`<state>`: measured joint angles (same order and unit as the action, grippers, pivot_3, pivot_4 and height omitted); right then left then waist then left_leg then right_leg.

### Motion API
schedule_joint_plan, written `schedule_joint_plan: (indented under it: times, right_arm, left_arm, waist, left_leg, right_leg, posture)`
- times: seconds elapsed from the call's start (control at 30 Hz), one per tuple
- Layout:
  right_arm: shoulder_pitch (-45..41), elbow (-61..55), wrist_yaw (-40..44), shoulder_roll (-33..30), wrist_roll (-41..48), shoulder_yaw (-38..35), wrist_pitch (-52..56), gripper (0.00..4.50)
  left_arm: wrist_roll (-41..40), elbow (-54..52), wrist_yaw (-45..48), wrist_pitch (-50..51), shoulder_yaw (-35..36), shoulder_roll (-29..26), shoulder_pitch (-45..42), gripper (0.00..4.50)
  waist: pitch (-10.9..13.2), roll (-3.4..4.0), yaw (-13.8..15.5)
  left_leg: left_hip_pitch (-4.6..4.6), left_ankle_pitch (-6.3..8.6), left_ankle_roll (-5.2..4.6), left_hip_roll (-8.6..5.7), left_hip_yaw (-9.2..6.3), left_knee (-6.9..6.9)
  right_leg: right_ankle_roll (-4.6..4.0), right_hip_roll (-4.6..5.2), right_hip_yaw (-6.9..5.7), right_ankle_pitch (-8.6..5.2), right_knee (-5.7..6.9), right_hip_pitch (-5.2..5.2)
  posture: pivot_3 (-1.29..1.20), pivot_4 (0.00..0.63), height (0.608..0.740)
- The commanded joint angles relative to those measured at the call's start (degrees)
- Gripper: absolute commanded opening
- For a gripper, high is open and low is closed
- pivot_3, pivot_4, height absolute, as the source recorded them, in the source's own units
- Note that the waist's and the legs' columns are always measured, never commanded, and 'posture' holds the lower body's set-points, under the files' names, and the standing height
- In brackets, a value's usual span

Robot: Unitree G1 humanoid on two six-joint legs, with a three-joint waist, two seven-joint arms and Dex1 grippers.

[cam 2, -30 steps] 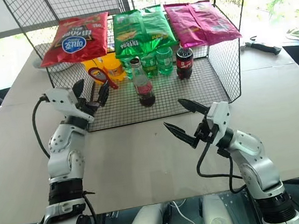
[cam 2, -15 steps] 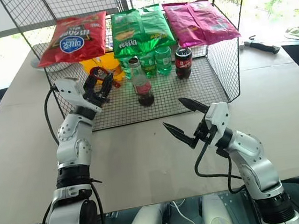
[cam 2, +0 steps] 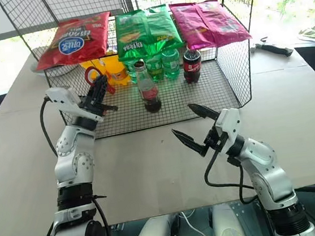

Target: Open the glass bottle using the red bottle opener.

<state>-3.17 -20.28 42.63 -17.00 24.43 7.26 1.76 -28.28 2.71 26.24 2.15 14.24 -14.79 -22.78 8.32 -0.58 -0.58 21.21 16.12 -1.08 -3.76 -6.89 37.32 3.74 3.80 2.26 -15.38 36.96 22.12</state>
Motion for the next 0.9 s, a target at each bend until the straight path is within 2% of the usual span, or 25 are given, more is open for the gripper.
schedule_joint_plan:
  times: [0.03,0.23,0.67,0.77,0.9]
  right_arm:
    - [-0.78,-0.84,0.39,0.53,0.29,0.23,-1.34,4.21]
    - [-0.88,-1.01,0.45,1.23,0.84,0.38,-1.56,4.21]
    - [-0.98,1.13,0.98,2.26,0.23,0.54,-3.43,4.21]
    - [-3.75,-0.96,-4.02,3.12,7.44,-1.59,7.32,4.21]
    - [-7.69,-3.16,-5.04,-1.59,11.58,-1.34,20.36,4.21]
  left_arm:
    - [-3.39,-5.05,-0.05,1.87,1.32,0.04,0.69,0.03]
    - [-8.29,-8.78,0.52,6.14,1.58,0.56,3.90,0.03]
    - [-22.92,-14.42,0.84,15.00,3.87,2.30,4.54,0.03]
    - [-26.41,-14.85,2.22,18.78,3.74,1.75,7.17,0.03]
    - [-30.81,-14.88,4.59,23.58,3.37,0.96,8.63,0.03]
  waist:
    - [0.00,0.00,0.00]
    - [0.00,-0.01,-0.04]
    - [-0.01,-0.02,-0.02]
    - [-0.01,-0.02,-0.23]
    - [0.00,-0.02,-0.11]
  left_leg:
    - [0.00,0.00,0.00,0.00,0.00,0.00]
    - [-0.02,0.00,0.00,0.00,0.02,0.00]
    - [-0.01,0.00,0.00,0.00,0.01,0.03]
    - [-0.03,0.00,0.00,0.00,0.03,0.03]
    - [-0.04,-0.01,0.01,0.02,0.07,0.04]
  right_leg:
    - [0.00,0.02,0.00,0.00,0.00,0.00]
    - [0.00,0.00,0.02,0.00,0.02,0.00]
    - [0.00,-0.07,0.01,0.00,0.03,-0.01]
    - [0.00,-0.08,0.05,0.00,0.05,0.00]
    - [-0.01,-0.11,0.09,0.00,0.13,0.03]
  posture:
    - [0.00,0.150,0.740]
    - [0.00,0.150,0.740]
    - [0.00,0.150,0.740]
    - [0.00,0.150,0.740]
    - [0.00,0.150,0.740]
